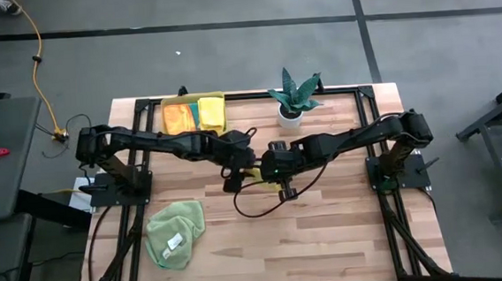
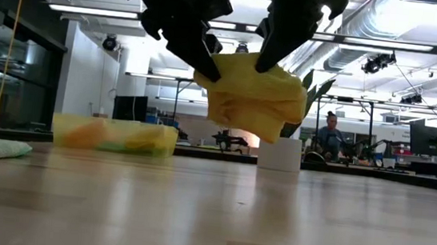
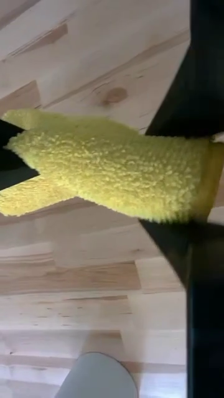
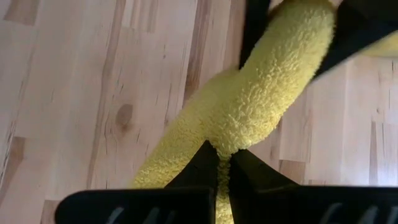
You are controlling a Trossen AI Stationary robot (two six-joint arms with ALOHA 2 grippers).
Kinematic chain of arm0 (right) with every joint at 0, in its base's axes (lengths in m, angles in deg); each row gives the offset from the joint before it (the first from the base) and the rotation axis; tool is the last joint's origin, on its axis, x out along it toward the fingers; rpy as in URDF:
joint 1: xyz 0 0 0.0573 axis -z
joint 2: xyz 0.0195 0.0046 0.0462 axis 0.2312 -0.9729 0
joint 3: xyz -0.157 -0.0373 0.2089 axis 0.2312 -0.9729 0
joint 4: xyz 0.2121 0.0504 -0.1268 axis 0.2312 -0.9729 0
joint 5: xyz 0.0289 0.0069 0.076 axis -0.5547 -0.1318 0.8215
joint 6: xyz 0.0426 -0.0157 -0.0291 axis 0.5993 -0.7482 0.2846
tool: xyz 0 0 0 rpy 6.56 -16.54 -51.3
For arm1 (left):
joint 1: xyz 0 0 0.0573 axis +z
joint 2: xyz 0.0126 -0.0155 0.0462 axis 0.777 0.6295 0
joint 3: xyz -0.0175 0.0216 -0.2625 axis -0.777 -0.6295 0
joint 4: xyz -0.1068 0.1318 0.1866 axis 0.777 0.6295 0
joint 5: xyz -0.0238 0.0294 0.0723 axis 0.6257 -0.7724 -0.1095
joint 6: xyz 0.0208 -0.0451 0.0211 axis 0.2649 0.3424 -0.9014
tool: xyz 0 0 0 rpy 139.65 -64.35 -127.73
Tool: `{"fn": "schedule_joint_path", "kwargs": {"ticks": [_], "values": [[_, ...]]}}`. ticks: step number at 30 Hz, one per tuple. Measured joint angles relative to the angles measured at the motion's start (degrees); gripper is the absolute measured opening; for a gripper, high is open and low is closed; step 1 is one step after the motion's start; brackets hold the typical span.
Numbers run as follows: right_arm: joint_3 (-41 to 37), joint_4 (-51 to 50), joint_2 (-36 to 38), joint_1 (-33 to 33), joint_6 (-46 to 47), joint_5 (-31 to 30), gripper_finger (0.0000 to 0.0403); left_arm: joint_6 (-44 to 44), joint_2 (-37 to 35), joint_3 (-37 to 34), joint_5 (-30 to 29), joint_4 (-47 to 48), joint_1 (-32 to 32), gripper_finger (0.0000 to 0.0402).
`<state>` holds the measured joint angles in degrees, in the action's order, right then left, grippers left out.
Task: Fold microfiber towels
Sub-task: Put the folded yellow microfiber cloth into the bin
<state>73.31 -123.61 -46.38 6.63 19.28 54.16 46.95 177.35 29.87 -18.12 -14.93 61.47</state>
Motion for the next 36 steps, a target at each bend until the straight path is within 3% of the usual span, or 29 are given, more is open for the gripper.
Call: {"fn": "schedule_joint_path", "kwargs": {"ticks": [4, 6, 11, 18, 22, 27, 30, 36], "values": [[0.0, 0.0, 0.0, 0.0, 0.2, -0.1, 0.0001, -0.3, 0.0, 0.0, 0.1, 1.2, 0.0, 0.004], [0.0, 0.1, 0.0, 0.0, 0.2, -0.8, 0.0006, -0.1, -0.2, 0.0, 0.3, 2.6, 0.4, 0.0016], [0.1, -1.2, 0.6, 0.4, 4.9, -3.5, 0.0041, 0.1, -1.8, 0.1, -1.4, 10.0, 2.0, 0.0006], [0.0, -9.5, 3.6, 1.9, 5.3, -7.4, 0.0135, -2.1, -8.1, 0.0, -5.9, 23.3, 6.8, 0.0004], [0.0, -11.6, 4.8, 3.3, 6.6, -7.6, 0.0173, -3.3, -15.1, 0.0, -7.2, 26.4, 12.8, 0.0003], [0.0, -11.0, 5.3, 4.7, 7.2, -7.6, 0.0185, -0.8, -23.6, 0.1, -8.8, 26.7, 24.2, 0.0002], [0.0, -11.0, 5.3, 5.4, 6.7, -7.6, 0.0184, 3.5, -26.1, 0.0, -5.6, 27.3, 31.0, 0.0001], [0.0, -10.9, 5.3, 6.9, 6.2, -7.6, 0.0184, 12.9, -25.9, 0.0, 7.8, 28.0, 41.4, 0.0001]]}}
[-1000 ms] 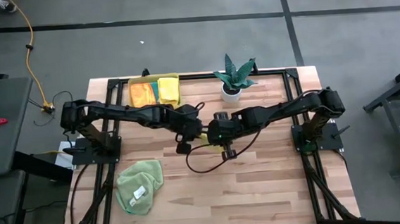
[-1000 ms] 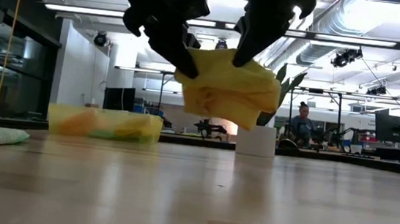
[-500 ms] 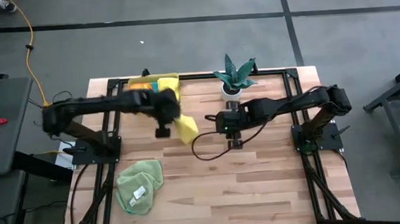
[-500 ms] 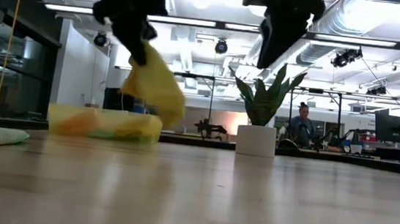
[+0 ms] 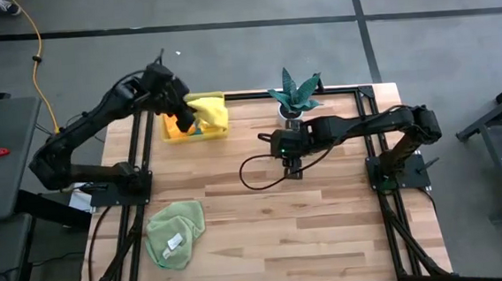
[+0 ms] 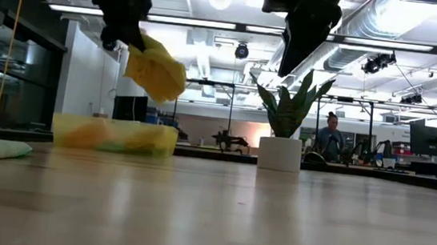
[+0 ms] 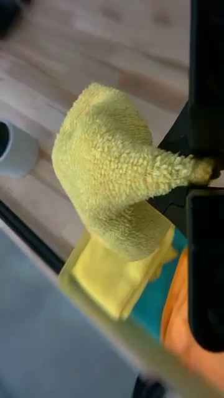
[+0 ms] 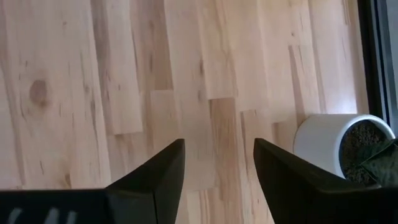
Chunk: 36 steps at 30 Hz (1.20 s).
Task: Fold microfiber towels
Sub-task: Put the folded yellow microfiber cloth into the bin
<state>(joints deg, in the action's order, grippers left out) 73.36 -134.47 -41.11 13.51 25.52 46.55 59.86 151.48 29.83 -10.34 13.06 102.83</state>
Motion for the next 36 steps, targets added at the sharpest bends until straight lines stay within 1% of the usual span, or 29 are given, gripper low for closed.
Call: {"fn": "schedule_joint_path", "kwargs": {"ticks": [2, 5, 8, 13, 16, 18, 22, 30, 31, 33, 36], "values": [[0.0, 0.1, 0.0, 0.3, 0.0, 0.0, 0.0184, 2.5, 1.2, 0.0, 3.4, -0.2, 2.4, 0.0], [0.0, 0.2, 0.0, 0.4, 0.2, 0.0, 0.0183, 4.8, 2.7, 0.0, 5.7, -0.7, 5.2, 0.0], [0.0, 0.2, 0.0, 0.3, 0.5, 0.1, 0.0183, 7.3, 5.0, 0.0, 9.8, -0.6, 7.7, 0.0], [0.0, 0.5, 0.0, 0.3, 0.6, 0.2, 0.0183, 11.5, 7.7, 0.0, 19.4, -1.0, 11.2, 0.0], [0.0, 0.9, 0.0, 0.4, 0.5, 0.1, 0.0183, 15.4, 8.8, 0.0, 26.7, -4.3, 12.7, 0.0], [0.0, 1.5, -0.1, 0.6, 0.4, 0.2, 0.0183, 17.7, 9.8, 0.0, 29.1, -6.6, 13.4, 0.0], [0.0, 2.1, -0.1, 0.6, 0.6, 0.2, 0.0183, 19.9, 12.6, 0.0, 30.0, -8.7, 14.3, 0.0], [0.0, 2.1, -0.1, 0.6, 3.6, 0.2, 0.0183, 18.1, 20.9, 0.0, 29.7, -4.9, 18.3, 0.0], [0.0, 2.1, -0.1, 0.6, 3.9, 0.2, 0.0183, 17.8, 21.7, 0.0, 29.2, -4.5, 18.9, 0.0], [0.0, 2.1, -0.1, 0.6, 4.5, 0.2, 0.0183, 17.5, 23.3, 0.0, 26.2, -3.7, 20.5, 0.0], [0.0, 2.1, -0.1, 0.6, 5.6, 0.2, 0.0183, 16.2, 24.0, 0.0, 22.8, -2.9, 22.8, 0.0]]}}
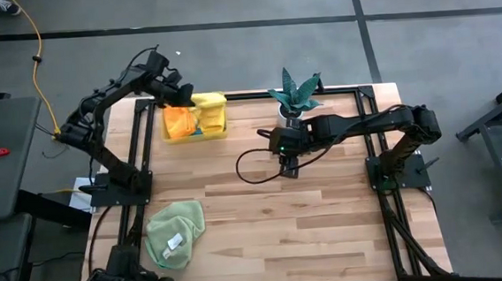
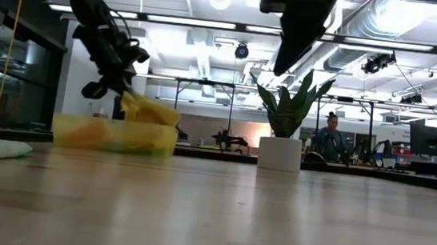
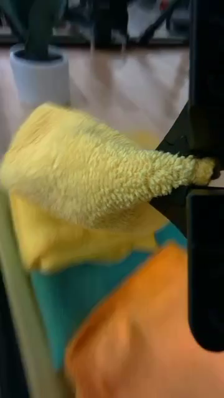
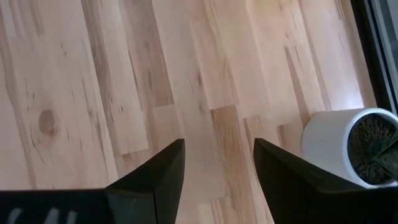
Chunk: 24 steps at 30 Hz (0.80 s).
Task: Fold microfiber towels
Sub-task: Put the folded yellow microfiber cloth into the bin
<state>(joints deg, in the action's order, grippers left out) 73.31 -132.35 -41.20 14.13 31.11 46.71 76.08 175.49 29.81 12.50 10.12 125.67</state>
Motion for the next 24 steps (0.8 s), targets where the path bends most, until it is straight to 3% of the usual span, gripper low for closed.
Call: {"fn": "schedule_joint_path", "kwargs": {"ticks": [11, 24], "values": [[0.0, 2.6, 0.0, 0.0, 1.1, 0.0, 0.0183, -8.5, 0.1, 0.0, -16.8, 6.7, -0.4, 0.0], [0.0, 3.0, 0.0, -0.1, 2.5, 0.0, 0.0183, -7.5, 1.7, 0.0, -28.0, 5.7, -3.7, 0.0034]]}}
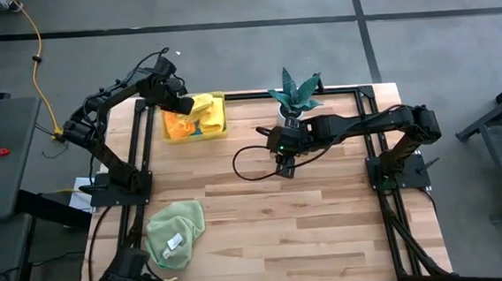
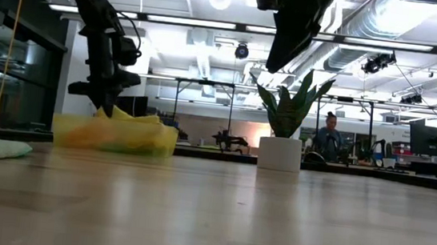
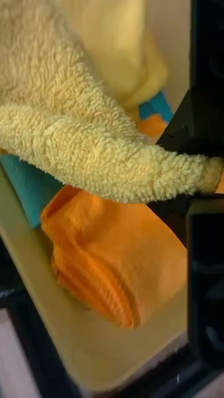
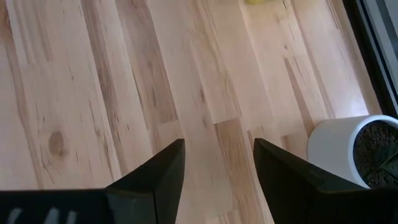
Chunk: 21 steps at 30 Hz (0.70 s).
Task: Fold microfiber towels
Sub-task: Put the folded yellow microfiber cloth into the bin
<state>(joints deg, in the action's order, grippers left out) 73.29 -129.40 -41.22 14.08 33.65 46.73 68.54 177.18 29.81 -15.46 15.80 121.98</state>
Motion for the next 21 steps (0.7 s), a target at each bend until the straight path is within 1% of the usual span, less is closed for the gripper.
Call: {"fn": "schedule_joint_path", "kwargs": {"ticks": [4, 7, 13, 18, 21], "values": [[0.0, 0.1, 0.0, 0.0, 0.0, 0.0, 0.0183, 0.0, -0.1, 0.0, -3.8, -3.0, -2.3, 0.0041], [0.0, 0.6, 0.0, 0.0, -0.1, 0.0, 0.0183, 0.0, -1.1, 0.0, -4.6, -5.3, -3.3, 0.0061], [0.0, 0.8, 0.0, 0.0, -0.2, 0.0, 0.0183, -1.2, -3.3, 0.0, -7.2, -4.9, -3.7, 0.0134], [0.0, 1.4, 0.0, 0.0, -1.2, 0.0, 0.0183, -1.9, -5.8, 0.0, -5.7, -5.1, -3.6, 0.0197], [0.0, 1.6, 0.0, 0.0, -2.1, 0.0, 0.0183, -1.9, -7.9, 0.0, -4.4, -6.1, -3.7, 0.0224]]}}
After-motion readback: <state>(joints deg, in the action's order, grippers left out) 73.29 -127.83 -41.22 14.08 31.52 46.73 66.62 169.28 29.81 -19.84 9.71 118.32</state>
